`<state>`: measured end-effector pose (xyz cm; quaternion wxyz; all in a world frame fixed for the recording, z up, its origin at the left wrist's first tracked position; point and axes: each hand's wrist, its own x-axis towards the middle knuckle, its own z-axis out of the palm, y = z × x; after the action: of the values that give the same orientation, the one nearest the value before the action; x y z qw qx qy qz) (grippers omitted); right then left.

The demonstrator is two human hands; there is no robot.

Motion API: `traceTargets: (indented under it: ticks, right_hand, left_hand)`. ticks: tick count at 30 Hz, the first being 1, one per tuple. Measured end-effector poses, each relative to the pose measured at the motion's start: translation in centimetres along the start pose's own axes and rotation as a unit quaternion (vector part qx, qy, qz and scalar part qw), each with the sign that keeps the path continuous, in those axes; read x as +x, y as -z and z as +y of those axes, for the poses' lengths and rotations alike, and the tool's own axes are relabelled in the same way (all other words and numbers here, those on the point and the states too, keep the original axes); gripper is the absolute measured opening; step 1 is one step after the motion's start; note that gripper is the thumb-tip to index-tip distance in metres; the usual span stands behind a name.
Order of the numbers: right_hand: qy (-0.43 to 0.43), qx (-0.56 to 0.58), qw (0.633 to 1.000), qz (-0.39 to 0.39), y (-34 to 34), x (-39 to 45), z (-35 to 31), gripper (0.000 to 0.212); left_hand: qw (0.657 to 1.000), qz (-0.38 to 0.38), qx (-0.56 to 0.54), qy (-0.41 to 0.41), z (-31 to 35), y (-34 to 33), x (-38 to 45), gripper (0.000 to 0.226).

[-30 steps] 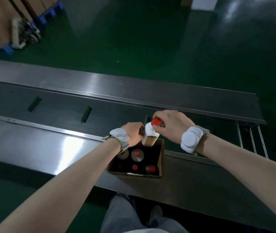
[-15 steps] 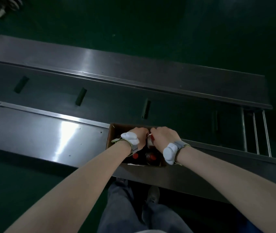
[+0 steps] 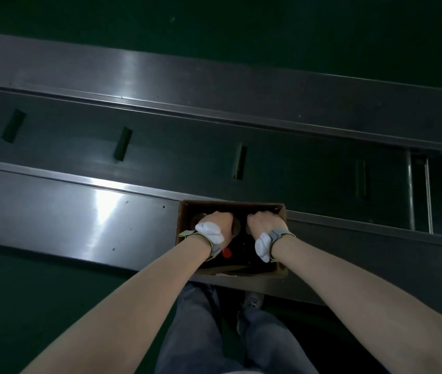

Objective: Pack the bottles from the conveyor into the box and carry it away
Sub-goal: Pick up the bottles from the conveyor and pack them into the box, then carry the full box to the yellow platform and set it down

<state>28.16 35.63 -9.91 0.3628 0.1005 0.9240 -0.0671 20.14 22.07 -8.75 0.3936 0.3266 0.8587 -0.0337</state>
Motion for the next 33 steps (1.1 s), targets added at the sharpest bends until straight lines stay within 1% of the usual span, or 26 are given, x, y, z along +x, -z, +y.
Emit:
traceTargets:
  ticks: [4, 6, 9, 15, 19, 22, 27, 29, 31, 33]
  right_hand:
    - [0.002, -0.005, 0.999, -0.046, -0.2, 0.3, -0.3, 0.025]
    - [0.003, 0.008, 0.998, -0.055, 0.2, 0.1, -0.3, 0.026]
    - [0.003, 0.031, 0.998, -0.051, 0.5, -0.9, -0.3, 0.021]
    - [0.006, 0.061, 0.998, 0.021, 2.1, -4.3, -0.7, 0.010]
    - [0.012, 0.081, 0.994, 0.075, 3.9, -7.0, -0.4, 0.011]
    - [0.001, 0.090, 0.989, 0.121, 4.8, -9.0, -0.1, 0.021]
    - [-0.020, 0.072, 0.971, 0.227, 4.5, -11.5, 0.4, 0.039]
    - [-0.041, 0.084, 0.964, 0.250, 4.1, -12.1, 0.6, 0.051]
    - [-0.067, 0.114, 0.959, 0.251, 3.7, -12.2, 0.5, 0.071]
    - [-0.097, 0.153, 0.958, 0.223, 3.3, -12.0, 0.3, 0.089]
  left_hand:
    - [1.000, -0.009, 0.010, -0.020, -0.7, -0.1, -0.1, 0.021]
    - [0.999, -0.017, 0.004, -0.033, -0.9, 0.0, -0.5, 0.023]
    - [1.000, 0.011, -0.004, -0.020, -0.8, 0.3, -1.8, 0.022]
    - [0.999, 0.026, -0.026, -0.014, -1.3, 1.3, -5.3, 0.025]
    - [0.996, 0.077, -0.047, 0.019, -1.4, 2.4, -8.3, 0.024]
    - [0.990, 0.123, -0.055, 0.041, -2.1, 3.0, -10.5, 0.028]
    - [0.968, 0.232, -0.072, 0.057, -3.4, 3.2, -13.3, 0.035]
    - [0.959, 0.263, -0.087, 0.064, -3.9, 3.2, -14.2, 0.037]
    - [0.952, 0.274, -0.111, 0.078, -4.4, 3.2, -14.7, 0.047]
    - [0.957, 0.233, -0.138, 0.107, -4.9, 3.4, -14.3, 0.068]
